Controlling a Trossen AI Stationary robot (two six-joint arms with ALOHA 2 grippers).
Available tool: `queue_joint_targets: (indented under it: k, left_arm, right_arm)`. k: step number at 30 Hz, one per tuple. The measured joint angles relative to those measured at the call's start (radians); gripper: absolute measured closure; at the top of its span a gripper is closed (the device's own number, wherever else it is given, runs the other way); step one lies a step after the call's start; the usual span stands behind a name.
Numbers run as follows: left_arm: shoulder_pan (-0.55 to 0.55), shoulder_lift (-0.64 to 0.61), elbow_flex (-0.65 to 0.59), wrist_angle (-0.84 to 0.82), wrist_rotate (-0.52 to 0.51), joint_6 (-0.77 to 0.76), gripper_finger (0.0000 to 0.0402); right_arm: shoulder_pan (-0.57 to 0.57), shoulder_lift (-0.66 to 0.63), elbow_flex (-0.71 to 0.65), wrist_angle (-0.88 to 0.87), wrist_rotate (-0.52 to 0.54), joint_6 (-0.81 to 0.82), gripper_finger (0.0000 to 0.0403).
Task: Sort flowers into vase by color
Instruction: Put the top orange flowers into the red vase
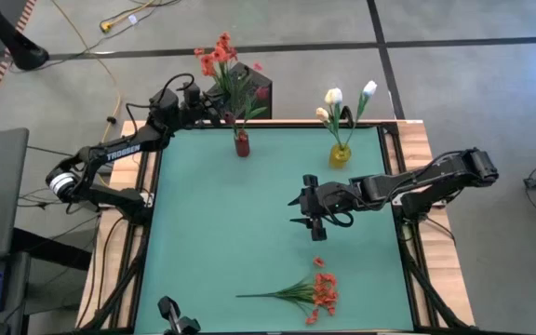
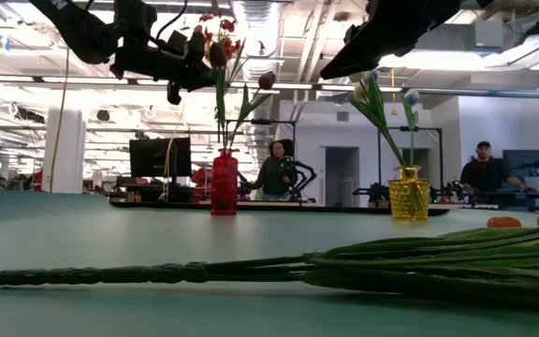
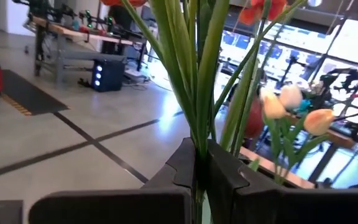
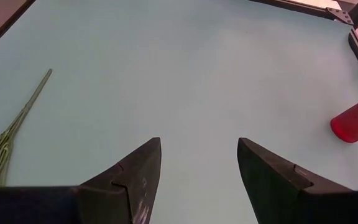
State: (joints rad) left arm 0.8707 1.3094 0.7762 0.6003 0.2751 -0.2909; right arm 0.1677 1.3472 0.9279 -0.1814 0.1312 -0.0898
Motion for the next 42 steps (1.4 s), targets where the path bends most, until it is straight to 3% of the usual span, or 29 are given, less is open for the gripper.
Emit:
queue_joint_targets:
  k: [35, 42]
  left_arm:
    - [-0.033, 0.003, -0.045, 0.105, -0.074, 0.078, 0.0397]
    - [-0.038, 0.131, -0.045, 0.282, -0.025, -0.003, 0.0398]
  right_arm:
    - [-0.006, 0.0, 0.0, 0.002, 0.0, -0.016, 0.0164]
    - [-0.006, 0.0, 0.0, 0.002, 0.0, -0.015, 0.0164]
